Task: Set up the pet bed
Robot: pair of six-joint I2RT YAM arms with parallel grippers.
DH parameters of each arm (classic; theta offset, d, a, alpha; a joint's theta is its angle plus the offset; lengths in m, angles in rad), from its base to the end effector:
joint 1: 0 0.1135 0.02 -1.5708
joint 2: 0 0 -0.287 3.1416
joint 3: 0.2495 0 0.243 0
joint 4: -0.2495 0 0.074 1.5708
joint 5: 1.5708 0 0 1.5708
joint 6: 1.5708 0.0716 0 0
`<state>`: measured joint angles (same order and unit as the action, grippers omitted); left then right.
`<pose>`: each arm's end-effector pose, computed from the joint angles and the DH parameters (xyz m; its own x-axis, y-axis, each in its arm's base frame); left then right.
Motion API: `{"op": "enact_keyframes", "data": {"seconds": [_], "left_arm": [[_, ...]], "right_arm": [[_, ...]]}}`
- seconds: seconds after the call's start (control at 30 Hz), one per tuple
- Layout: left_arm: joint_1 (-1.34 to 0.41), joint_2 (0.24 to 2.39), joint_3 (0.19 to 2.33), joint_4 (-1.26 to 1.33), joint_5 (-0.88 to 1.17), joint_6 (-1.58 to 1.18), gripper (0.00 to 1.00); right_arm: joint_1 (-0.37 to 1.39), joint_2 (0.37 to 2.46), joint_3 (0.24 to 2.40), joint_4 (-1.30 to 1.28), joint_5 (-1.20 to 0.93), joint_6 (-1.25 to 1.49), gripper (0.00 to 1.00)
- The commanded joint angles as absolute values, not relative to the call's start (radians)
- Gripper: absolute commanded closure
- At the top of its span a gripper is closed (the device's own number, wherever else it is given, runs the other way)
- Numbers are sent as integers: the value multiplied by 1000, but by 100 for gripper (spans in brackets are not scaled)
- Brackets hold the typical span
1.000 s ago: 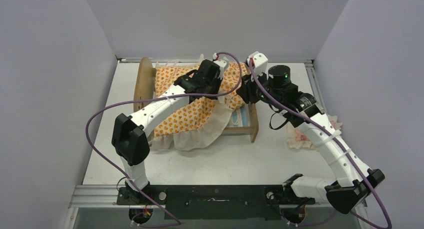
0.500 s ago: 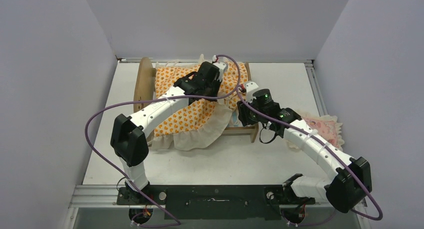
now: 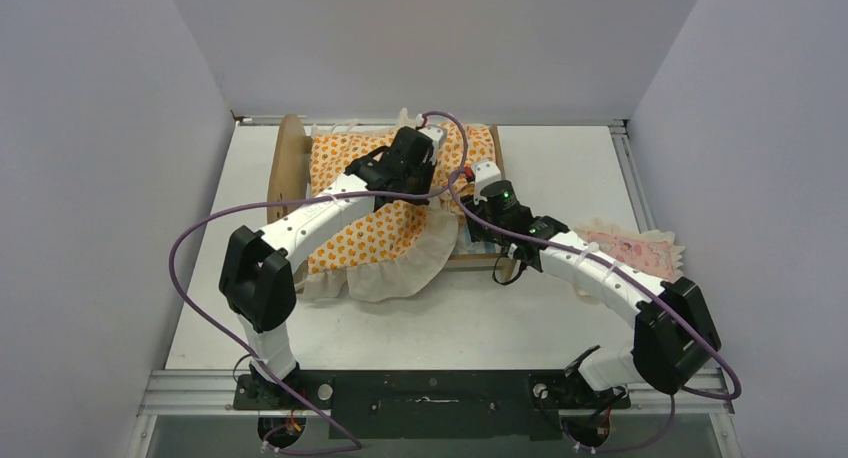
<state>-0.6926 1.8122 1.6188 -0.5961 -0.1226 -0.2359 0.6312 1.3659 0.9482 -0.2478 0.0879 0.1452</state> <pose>0.3391 -0.2700 0.3028 -0.6639 0.2494 -0.7050 0.4241 0.9021 -0.0802 0.2584 0.1811 0.2641 -0.5702 -0.2383 -0.7862 -0.4543 0.8888 0.0602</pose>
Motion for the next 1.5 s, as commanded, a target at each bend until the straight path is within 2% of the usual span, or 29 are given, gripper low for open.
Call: {"op": "enact_keyframes", "data": {"seconds": [0.0,0.4,0.5,0.63,0.97,1.17,1.23,1.3,1.33,1.4,1.47], "left_arm": [[-684,1765,1613,-556,-109,-251,100],[-672,1796,1575,-534,-80,-270,100],[-666,1796,1564,-526,-77,-277,100],[-661,1796,1557,-520,-75,-278,100],[-655,1785,1551,-514,-74,-265,100],[-654,1783,1550,-524,-75,-242,100],[-655,1777,1546,-523,-75,-234,100],[-655,1772,1540,-520,-70,-226,100],[-655,1770,1538,-520,-67,-223,100],[-655,1764,1533,-518,-60,-217,100],[-655,1758,1526,-512,-47,-211,100]], "right_arm": [[642,1406,939,-143,146,123,65],[646,1452,886,-139,203,109,67],[646,1457,884,-156,212,103,75],[651,1433,927,-230,213,115,94],[657,1196,1242,-664,178,239,95],[657,1045,1259,-883,39,353,95],[657,1010,1240,-932,-97,386,92],[657,980,1222,-969,-188,423,79],[657,962,1218,-988,-183,444,68],[657,931,1209,-1003,-140,450,64],[657,910,1181,-973,-117,423,64]]}}
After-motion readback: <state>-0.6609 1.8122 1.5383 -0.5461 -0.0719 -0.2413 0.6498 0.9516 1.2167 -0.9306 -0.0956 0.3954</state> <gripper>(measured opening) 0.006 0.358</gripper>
